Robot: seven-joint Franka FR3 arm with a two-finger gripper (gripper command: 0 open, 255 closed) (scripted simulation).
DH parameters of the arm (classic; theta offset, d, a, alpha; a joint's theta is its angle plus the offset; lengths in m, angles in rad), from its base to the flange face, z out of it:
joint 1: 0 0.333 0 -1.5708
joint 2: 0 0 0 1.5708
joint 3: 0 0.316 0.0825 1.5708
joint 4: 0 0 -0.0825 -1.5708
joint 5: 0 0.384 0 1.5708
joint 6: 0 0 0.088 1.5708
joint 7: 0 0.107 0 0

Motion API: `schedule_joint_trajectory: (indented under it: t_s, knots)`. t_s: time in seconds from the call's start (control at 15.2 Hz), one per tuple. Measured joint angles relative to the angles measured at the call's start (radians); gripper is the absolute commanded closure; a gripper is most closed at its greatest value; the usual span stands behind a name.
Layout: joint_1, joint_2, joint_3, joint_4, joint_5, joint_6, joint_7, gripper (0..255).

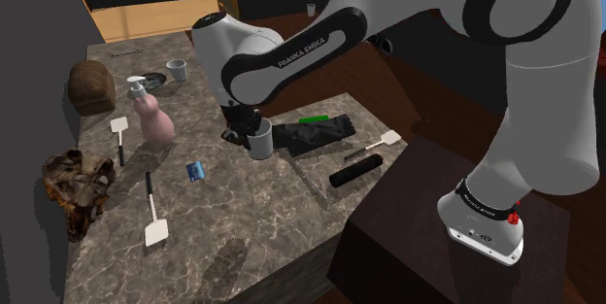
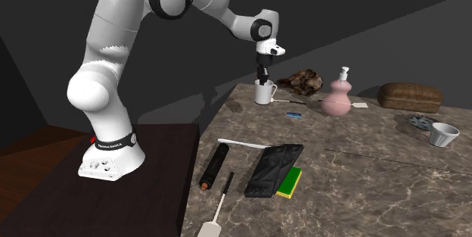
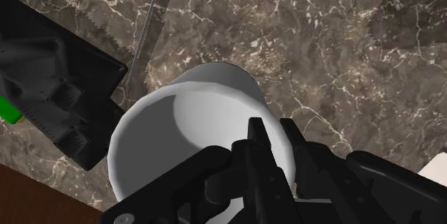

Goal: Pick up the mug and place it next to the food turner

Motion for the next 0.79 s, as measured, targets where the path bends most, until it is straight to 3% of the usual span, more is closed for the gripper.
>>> schedule_joint_trajectory:
  t_s: [0.4, 0.59, 0.66, 0.79]
  knots:
    - [0.103, 0.223, -0.007, 0.384, -0.028, -0.164, 0.046, 255]
    - [0.179, 0.413, -0.02, 0.724, -0.043, -0.309, 0.049, 255]
    - [0.194, 0.451, -0.023, 0.78, -0.045, -0.327, 0.051, 255]
    - [0.197, 0.465, -0.024, 0.777, -0.047, -0.311, 0.055, 255]
